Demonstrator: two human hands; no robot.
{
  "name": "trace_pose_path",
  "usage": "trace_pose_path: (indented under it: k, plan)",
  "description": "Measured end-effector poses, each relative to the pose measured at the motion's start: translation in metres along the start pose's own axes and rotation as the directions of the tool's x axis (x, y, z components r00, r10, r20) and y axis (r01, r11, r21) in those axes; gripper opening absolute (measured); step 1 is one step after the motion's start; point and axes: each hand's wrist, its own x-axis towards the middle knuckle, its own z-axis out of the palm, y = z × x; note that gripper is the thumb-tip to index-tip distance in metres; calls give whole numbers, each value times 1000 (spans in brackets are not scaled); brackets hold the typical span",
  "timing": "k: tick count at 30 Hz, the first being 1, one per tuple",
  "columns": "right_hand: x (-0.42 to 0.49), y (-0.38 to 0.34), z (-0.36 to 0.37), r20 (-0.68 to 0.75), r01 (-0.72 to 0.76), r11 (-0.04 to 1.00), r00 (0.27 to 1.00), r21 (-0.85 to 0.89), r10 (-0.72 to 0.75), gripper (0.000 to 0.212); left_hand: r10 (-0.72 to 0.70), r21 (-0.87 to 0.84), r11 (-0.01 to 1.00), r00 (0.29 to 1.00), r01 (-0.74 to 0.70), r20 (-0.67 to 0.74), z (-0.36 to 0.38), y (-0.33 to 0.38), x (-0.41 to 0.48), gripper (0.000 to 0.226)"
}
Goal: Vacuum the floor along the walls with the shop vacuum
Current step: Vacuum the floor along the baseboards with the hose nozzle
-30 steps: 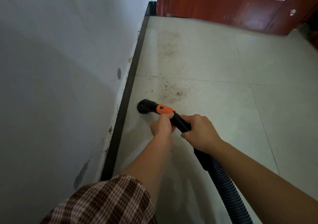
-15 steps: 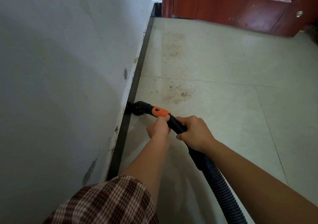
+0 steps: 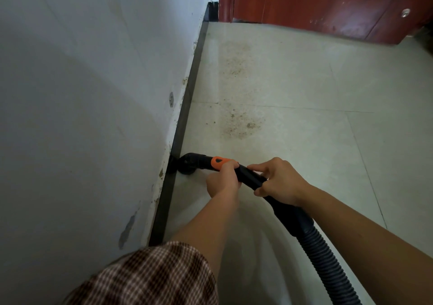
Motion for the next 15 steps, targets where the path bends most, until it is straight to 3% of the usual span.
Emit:
trace_pose_path:
  k: [7,15]
  plan:
    - [-6,2,-2,-21,23,998,999,-53,-24,61,24,23,999,999,-23,-22,4,-6,-5,18]
    - [-14,7,-1,-152,-13,994,988,-111,-4,47,-16,-79,997,994,25,112,20,-4,-12,25]
